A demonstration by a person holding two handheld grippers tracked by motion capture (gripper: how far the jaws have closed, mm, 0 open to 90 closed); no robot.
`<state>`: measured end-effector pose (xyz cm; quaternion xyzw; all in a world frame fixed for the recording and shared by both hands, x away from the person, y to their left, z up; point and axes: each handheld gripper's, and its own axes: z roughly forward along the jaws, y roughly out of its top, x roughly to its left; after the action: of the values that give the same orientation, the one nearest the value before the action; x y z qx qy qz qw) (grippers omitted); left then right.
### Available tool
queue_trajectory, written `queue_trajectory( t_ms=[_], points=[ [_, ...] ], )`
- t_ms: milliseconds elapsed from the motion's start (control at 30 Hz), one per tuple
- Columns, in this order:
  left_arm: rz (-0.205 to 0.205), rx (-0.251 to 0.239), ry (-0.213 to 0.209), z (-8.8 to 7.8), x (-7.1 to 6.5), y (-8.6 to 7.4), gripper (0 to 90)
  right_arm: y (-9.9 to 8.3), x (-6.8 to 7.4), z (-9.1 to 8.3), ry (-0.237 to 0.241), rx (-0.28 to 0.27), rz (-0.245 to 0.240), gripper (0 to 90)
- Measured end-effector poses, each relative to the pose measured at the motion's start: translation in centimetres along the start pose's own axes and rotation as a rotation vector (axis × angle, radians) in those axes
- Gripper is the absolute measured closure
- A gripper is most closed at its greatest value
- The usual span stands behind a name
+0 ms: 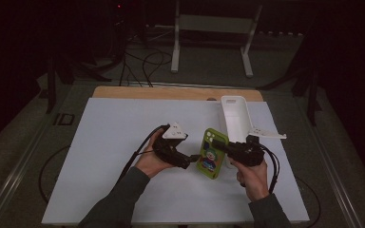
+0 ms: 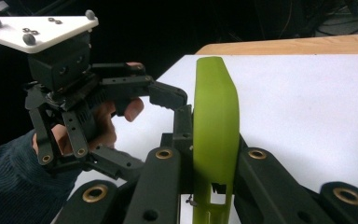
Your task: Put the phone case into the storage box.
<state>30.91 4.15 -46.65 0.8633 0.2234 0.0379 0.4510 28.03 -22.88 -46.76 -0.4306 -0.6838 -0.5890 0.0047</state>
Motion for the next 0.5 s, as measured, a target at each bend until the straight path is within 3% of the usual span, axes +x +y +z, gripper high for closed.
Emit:
queue_trajectory(
  t_ms=[367, 500],
  points=[
    [-0.016, 0.001, -0.081, 0.41, 0.22, -0.21, 18.3, 0.14, 0.12, -0.29, 0.042, -0.010, -0.013, 83.2],
    [-0.017, -0.002, -0.089, 0.45, 0.23, -0.24, 20.2, 0.20, 0.23, -0.32, 0.054, -0.015, -0.023, 83.2]
  ],
)
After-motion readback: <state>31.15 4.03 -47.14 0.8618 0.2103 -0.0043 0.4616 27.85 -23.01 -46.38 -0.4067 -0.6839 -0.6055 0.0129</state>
